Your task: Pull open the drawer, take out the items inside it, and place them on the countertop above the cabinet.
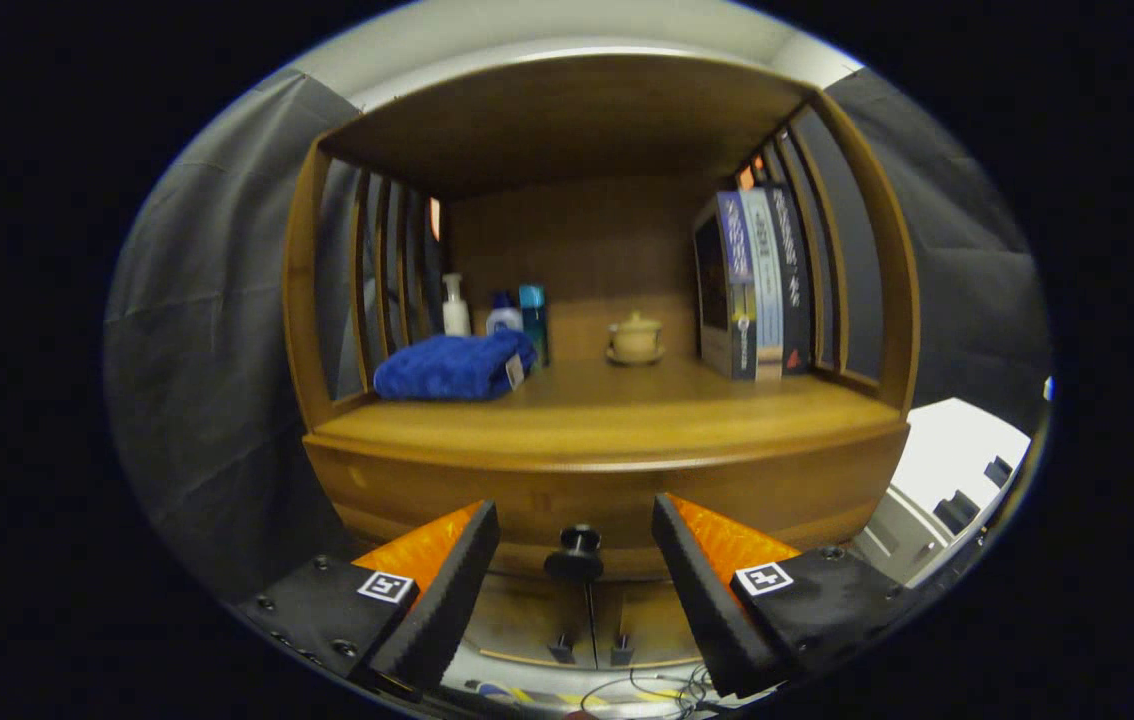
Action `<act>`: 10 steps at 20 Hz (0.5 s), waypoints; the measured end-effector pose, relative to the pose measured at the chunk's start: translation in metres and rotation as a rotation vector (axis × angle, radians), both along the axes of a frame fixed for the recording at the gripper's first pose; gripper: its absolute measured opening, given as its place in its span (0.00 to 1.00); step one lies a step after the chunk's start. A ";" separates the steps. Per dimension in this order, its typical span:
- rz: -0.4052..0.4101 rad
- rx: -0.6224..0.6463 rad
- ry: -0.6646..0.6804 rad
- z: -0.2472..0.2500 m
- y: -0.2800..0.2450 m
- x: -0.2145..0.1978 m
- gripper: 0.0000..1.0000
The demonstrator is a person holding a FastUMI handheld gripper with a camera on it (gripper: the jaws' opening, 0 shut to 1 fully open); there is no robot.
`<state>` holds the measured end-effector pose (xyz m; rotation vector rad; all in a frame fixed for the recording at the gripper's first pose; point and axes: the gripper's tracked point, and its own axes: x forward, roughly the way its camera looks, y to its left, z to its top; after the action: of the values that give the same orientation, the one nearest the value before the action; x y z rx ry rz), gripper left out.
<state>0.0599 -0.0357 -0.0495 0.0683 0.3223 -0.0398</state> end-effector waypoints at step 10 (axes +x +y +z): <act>-0.031 0.154 0.238 -0.062 0.005 0.033 0.73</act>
<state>0.0926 -0.0306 -0.1115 0.2228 0.5618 -0.0538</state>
